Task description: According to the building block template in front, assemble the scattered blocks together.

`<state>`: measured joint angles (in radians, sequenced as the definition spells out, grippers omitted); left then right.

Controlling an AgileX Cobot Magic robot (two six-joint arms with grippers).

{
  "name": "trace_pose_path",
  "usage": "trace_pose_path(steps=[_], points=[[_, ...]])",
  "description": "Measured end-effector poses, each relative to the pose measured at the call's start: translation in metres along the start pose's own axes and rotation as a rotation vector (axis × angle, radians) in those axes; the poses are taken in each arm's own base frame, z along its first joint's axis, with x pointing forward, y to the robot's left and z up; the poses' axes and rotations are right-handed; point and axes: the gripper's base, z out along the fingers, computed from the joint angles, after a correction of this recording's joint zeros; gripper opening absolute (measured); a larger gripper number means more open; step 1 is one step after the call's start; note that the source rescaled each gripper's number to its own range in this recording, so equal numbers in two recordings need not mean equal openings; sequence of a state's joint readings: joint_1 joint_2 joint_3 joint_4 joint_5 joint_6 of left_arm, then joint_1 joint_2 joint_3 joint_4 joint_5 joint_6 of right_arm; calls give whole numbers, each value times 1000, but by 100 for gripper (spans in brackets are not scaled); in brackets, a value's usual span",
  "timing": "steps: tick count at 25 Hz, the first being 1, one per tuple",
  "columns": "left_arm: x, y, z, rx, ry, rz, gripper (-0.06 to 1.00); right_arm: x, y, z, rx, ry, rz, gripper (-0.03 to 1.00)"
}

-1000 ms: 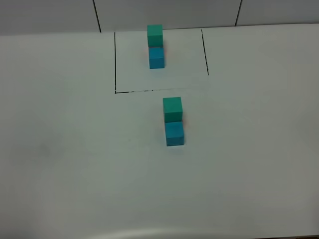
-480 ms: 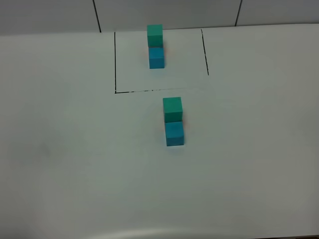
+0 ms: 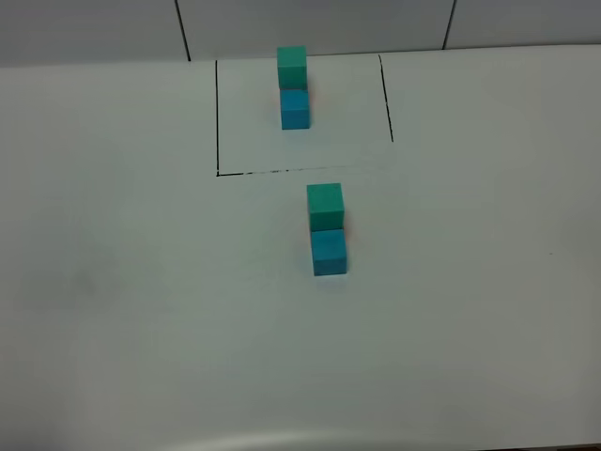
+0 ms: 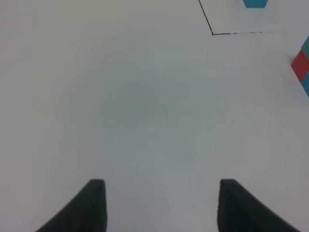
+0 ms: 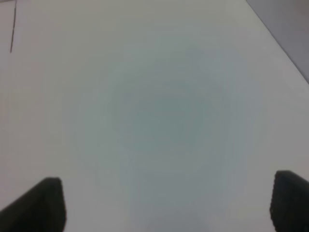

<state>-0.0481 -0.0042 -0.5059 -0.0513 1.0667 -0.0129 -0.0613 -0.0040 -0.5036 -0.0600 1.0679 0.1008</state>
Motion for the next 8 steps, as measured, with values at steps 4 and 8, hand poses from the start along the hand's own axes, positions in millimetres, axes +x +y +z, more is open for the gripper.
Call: trace_pose_path(steps=[4,8], points=[[0,0,0,0,0,0,16,0,0,0,0,0,2,72],[0,0,0,0,0,0,16,0,0,0,0,0,2,72]])
